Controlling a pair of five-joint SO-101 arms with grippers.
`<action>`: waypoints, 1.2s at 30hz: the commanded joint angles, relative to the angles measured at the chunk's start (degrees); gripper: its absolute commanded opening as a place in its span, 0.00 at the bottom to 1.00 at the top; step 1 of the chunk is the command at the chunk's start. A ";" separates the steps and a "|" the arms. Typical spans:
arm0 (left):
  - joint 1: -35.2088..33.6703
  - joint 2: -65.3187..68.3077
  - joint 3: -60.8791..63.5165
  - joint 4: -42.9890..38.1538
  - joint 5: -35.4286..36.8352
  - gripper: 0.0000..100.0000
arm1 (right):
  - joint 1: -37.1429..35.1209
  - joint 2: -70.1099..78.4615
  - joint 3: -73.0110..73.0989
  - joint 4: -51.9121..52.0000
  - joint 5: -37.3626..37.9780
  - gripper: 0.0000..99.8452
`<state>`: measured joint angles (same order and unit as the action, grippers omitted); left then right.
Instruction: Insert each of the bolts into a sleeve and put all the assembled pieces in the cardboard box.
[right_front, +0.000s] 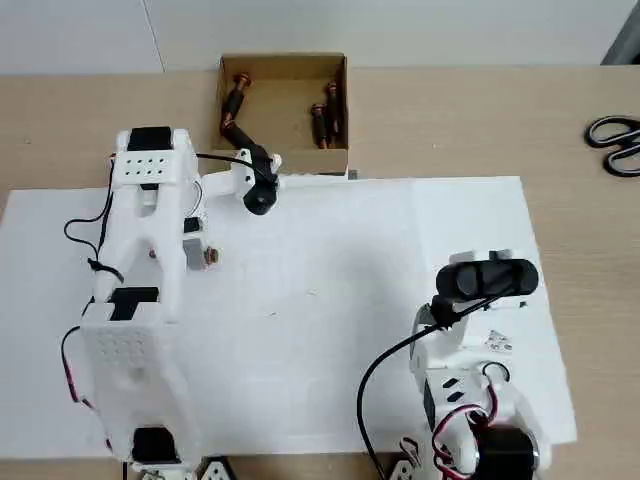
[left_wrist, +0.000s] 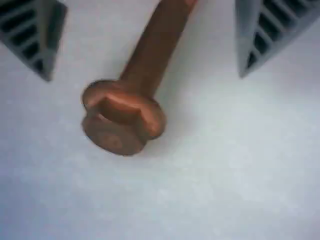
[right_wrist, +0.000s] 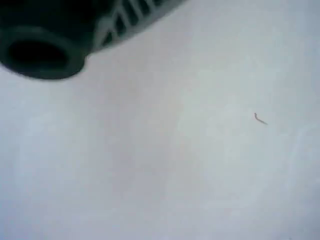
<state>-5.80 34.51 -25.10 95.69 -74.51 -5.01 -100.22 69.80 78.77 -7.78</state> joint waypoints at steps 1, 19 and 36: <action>0.26 0.26 -2.15 0.88 -4.04 0.20 | 0.57 -0.13 -0.35 -1.36 -0.09 0.00; 0.26 6.51 -2.51 0.79 -4.31 0.11 | 0.57 -0.31 -0.35 -1.36 -0.09 0.00; 2.20 -10.99 -4.88 4.75 0.00 0.00 | 0.40 -0.57 -0.62 -1.36 -0.26 0.00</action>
<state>-4.31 31.43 -27.56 98.95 -74.59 -5.01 -100.22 69.80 78.77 -7.78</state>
